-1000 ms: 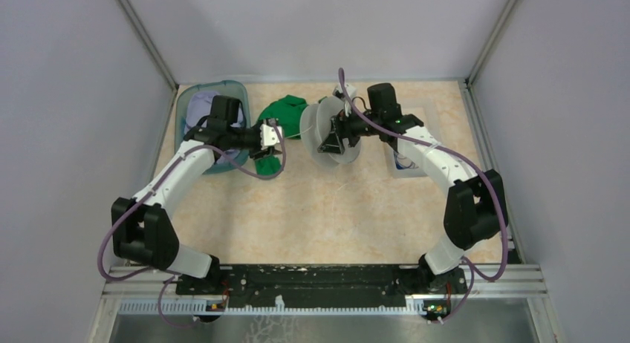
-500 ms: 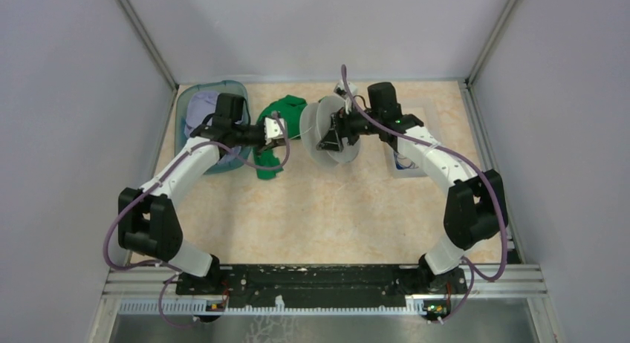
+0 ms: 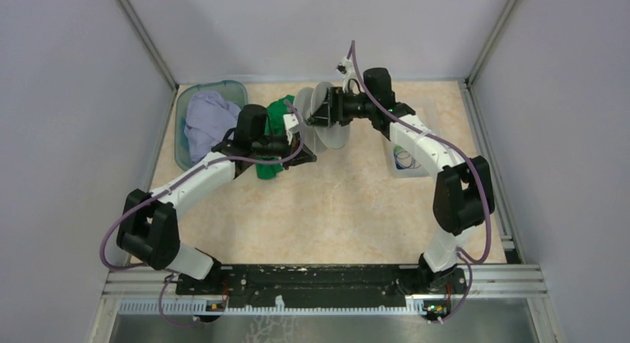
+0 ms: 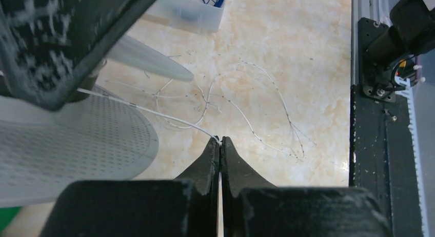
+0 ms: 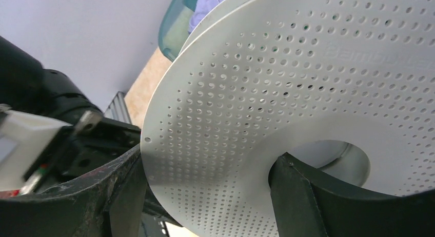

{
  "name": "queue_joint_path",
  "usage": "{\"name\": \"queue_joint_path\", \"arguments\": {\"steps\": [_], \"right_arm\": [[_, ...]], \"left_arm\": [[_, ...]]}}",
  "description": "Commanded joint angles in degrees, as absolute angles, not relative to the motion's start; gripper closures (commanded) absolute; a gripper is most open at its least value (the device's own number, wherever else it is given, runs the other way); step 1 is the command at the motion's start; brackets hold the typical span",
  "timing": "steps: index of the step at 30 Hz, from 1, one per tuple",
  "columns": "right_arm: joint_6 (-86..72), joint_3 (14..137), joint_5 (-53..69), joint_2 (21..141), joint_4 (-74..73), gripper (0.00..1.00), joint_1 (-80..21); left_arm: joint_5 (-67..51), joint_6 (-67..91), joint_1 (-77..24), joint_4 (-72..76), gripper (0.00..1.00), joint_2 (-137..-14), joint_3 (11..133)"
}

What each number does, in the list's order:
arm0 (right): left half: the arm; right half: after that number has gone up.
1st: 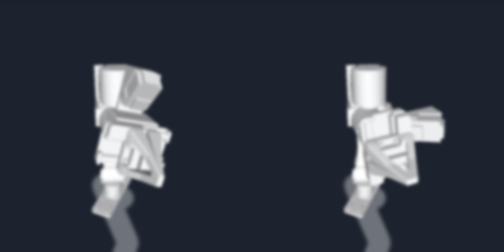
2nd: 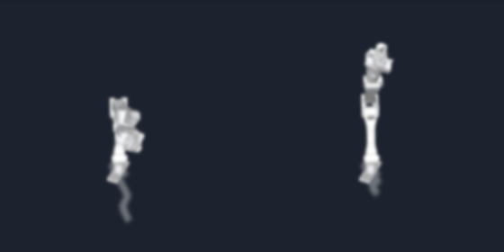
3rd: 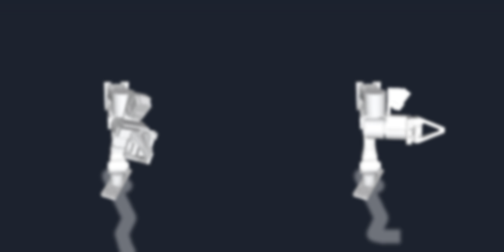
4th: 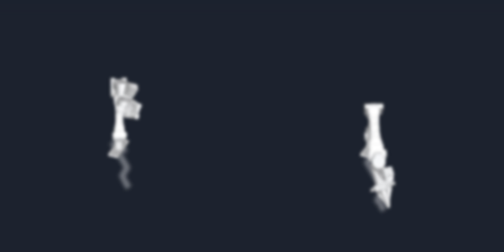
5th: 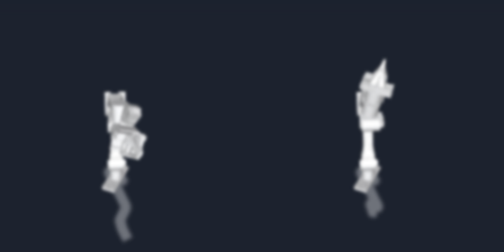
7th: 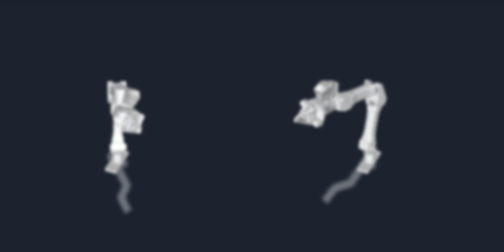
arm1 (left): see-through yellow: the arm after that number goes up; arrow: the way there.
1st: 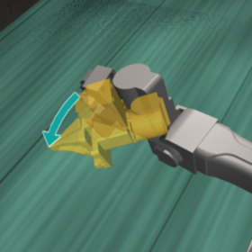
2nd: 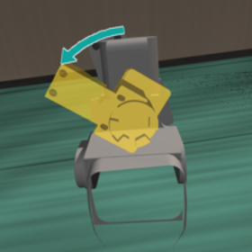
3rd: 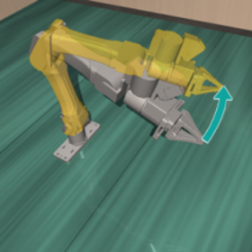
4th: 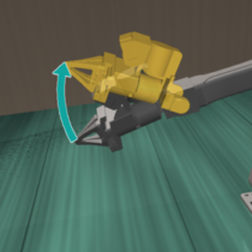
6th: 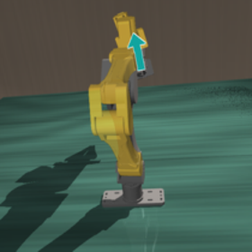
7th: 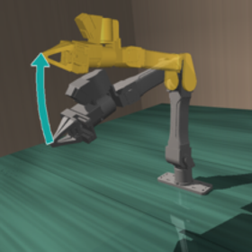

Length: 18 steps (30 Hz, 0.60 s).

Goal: Wrap the cables
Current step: Wrap the cable around the cable reel.

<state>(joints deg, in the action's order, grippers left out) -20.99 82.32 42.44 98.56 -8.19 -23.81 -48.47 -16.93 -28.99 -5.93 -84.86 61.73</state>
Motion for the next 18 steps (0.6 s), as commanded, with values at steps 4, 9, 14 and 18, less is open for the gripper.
{"name": "queue_joint_path", "arguments": {"steps": [4, 9, 14, 18], "right_arm": [[-30.2, 86.6, 47.6, 98.3, 4.3, 1.00, -22.8], [-31.8, 84.4, 48.8, 97.4, 7.1, 1.00, -22.8], [-32.4, 83.1, 49.0, 96.4, 8.3, 1.00, -22.8], [-32.4, 83.1, 48.8, 95.8, 8.3, 1.00, -22.5]], "left_arm": [[-43.0, 1.0, -28.8, 16.6, 0.95, -84.5, 54.5], [-41.9, 6.1, -29.0, 28.3, 0.83, -86.4, 52.5], [-39.8, 2.1, -30.3, 28.1, 0.73, -88.3, 54.5], [-38.7, -1.6, -30.3, 24.1, 0.63, -87.8, 55.0]]}}
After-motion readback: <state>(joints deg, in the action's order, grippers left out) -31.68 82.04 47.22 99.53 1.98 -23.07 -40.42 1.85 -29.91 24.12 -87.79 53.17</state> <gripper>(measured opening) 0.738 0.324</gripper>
